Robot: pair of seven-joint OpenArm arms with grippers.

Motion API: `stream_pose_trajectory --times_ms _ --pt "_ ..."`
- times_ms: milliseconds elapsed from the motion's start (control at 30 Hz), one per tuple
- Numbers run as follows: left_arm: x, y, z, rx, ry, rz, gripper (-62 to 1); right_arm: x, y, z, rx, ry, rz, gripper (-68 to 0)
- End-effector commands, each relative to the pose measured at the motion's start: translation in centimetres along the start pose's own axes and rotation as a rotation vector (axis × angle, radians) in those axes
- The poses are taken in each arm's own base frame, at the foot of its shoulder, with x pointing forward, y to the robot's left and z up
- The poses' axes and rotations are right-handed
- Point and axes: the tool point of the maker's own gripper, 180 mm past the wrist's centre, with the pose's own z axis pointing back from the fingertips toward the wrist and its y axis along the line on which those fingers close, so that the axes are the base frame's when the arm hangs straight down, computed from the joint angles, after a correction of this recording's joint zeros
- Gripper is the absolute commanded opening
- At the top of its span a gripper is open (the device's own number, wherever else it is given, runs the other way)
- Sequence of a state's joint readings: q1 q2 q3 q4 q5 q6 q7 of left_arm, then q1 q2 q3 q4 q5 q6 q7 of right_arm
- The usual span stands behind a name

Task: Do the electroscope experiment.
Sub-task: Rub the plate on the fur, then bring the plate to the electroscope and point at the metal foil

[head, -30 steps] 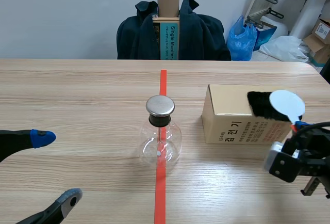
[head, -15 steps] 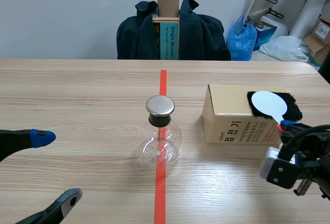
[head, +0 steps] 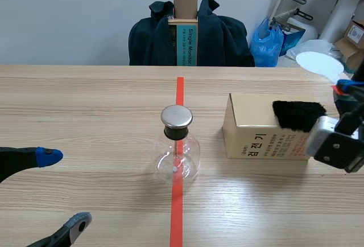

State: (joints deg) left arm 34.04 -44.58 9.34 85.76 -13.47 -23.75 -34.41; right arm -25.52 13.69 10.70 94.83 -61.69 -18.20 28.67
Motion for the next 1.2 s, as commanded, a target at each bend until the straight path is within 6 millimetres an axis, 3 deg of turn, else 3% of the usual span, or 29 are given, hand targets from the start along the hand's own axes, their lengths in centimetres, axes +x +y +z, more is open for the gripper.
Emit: stream_pose_trajectory --times_ms 0,67,167,200,433,667,867,1167 --pt "0.1 0.9 -0.9 0.029 -0.004 -0.008 -4.6 -0.6 -2.7 -0.2 -0.074 0.01 0.016 -66.7" --pt "-1.1 1.4 -1.6 0.033 0.041 -0.008 -22.3 -0.6 -4.5 -0.1 -0.119 0.011 0.019 -66.7" --pt "-2.9 2.3 -3.0 0.04 0.094 -0.004 -55.3 -0.7 -6.5 -0.1 -0.172 0.012 0.025 -66.7" --pt "-3.5 2.9 -3.7 0.052 0.106 -0.003 -60.1 -0.7 -7.1 -0.1 -0.19 0.013 0.025 -66.7" --pt "-6.2 5.2 -7.5 0.076 0.134 -0.044 -59.0 -0.3 -10.5 0.1 -0.283 0.007 0.012 -66.7" --pt "-7.3 3.3 -9.4 -0.003 0.12 -0.052 -59.0 0.3 -11.8 -0.6 -0.335 -0.022 -0.009 -66.7" --pt "-7.0 1.4 -10.0 -0.059 0.076 -0.036 -59.0 1.5 -12.9 -1.7 -0.38 -0.057 -0.03 -66.7" --pt "-6.6 0.6 -10.9 -0.061 0.052 -0.019 -59.0 5.6 -12.2 -3.9 -0.36 -0.141 -0.087 -66.7"
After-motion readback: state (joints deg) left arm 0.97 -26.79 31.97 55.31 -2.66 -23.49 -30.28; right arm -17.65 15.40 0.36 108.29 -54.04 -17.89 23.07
